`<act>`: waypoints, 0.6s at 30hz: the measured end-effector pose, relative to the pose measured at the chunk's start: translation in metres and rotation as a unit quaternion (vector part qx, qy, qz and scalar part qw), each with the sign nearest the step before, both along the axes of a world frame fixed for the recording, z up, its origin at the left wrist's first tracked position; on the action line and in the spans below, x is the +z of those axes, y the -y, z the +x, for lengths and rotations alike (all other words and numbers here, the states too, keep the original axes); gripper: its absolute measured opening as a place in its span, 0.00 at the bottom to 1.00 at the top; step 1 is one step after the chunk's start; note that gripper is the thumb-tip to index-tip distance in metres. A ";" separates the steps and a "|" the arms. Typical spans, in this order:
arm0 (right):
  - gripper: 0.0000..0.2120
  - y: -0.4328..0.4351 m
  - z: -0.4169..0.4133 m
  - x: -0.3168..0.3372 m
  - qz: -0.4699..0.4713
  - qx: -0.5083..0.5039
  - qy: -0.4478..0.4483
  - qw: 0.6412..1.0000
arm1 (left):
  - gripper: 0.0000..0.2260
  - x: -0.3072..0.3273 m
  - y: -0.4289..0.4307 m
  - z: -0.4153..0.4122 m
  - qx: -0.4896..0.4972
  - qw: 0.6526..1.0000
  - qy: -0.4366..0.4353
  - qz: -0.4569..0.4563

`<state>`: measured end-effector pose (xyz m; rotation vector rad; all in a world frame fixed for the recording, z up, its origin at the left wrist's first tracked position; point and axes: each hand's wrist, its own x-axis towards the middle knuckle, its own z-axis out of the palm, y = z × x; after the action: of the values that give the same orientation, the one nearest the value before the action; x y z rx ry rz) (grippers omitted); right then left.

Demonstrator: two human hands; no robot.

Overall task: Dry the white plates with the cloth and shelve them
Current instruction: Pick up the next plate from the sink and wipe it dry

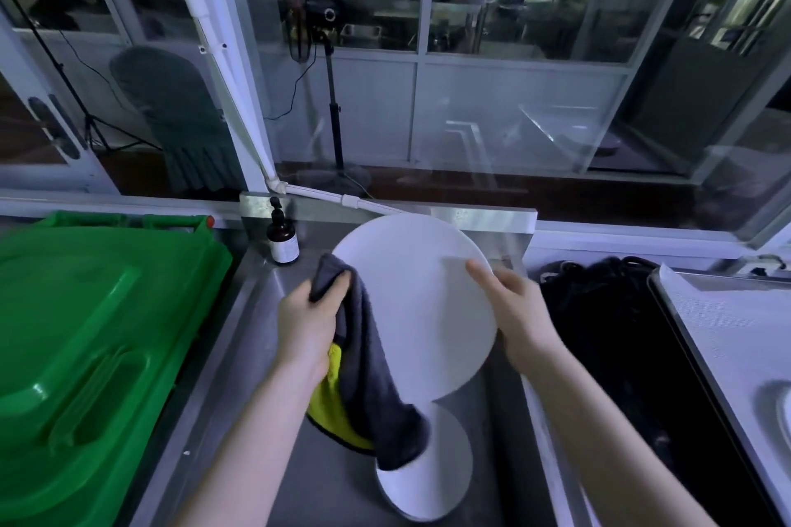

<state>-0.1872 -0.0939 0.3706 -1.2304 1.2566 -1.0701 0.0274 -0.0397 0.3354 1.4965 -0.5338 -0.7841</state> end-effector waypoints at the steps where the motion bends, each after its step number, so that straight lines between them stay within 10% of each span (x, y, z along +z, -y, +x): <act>1: 0.23 0.005 -0.006 0.011 -0.030 0.035 -0.012 0.999 | 0.09 0.007 0.000 0.002 -0.038 0.998 0.045 -0.008; 4: 0.10 0.014 -0.006 0.038 -0.102 0.195 -0.143 0.965 | 0.11 0.027 0.007 0.002 -0.176 0.964 0.197 -0.021; 8: 0.18 0.010 0.012 0.037 -0.190 0.266 -0.320 0.889 | 0.14 0.032 0.012 -0.004 -0.272 0.925 0.263 -0.043; 14: 0.23 0.007 0.009 0.011 -0.085 0.041 -0.074 0.993 | 0.12 -0.005 -0.003 -0.007 -0.009 1.000 0.006 0.001; 18: 0.22 -0.007 0.024 -0.017 0.020 -0.056 0.008 0.998 | 0.15 -0.023 -0.008 -0.018 0.088 0.991 -0.098 0.017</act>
<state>-0.1631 -0.0872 0.3540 -1.1291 1.3419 -1.1277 0.0097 -0.0319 0.3120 1.4568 -0.2385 -0.7940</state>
